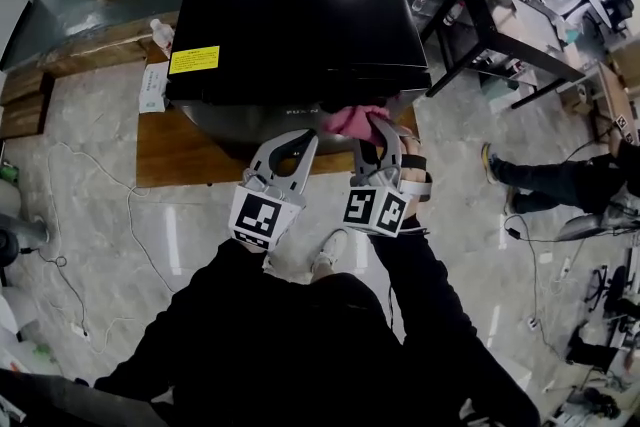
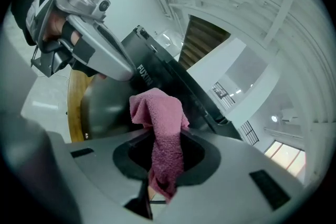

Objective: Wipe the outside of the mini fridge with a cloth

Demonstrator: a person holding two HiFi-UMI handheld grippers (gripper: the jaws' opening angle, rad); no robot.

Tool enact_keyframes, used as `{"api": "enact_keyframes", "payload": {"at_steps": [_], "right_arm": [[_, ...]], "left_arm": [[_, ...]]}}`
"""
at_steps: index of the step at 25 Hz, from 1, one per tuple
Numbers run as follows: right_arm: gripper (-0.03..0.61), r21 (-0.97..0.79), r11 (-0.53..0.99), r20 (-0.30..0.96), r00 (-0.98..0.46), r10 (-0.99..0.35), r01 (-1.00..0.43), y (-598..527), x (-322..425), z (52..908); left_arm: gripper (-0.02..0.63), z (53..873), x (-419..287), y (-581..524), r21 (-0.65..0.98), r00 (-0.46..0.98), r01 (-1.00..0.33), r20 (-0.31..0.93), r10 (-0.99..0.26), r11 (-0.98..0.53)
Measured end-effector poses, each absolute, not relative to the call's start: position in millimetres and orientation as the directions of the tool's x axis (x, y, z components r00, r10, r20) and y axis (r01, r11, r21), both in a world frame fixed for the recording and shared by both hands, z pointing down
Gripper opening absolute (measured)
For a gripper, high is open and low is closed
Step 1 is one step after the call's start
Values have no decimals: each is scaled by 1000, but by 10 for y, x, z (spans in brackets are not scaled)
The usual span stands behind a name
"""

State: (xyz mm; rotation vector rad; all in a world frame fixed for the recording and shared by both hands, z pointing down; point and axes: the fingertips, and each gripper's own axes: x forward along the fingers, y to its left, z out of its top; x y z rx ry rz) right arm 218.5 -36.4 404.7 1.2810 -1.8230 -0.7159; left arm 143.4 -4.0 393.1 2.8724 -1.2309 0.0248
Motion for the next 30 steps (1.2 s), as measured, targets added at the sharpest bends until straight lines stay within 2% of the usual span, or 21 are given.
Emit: {"api": "enact_keyframes", "payload": {"at_steps": [11,19,30], "right_arm": [[81,771,405,355,-196,-914,-492,-378,2166,4893],[80,694,544,522,-192,-831,-472,-459,2310,5952],[78,589,660,661,-192,-725,-466,-490,2418,6990]], "left_arm": [[6,4802,1533,-75,73,710,-704,123,-694,-707],[6,5557,1691,-192,103,699,-711,208,-684,-695],[6,6706,1964,-288,139,679,-719,355,-643,-681]]}}
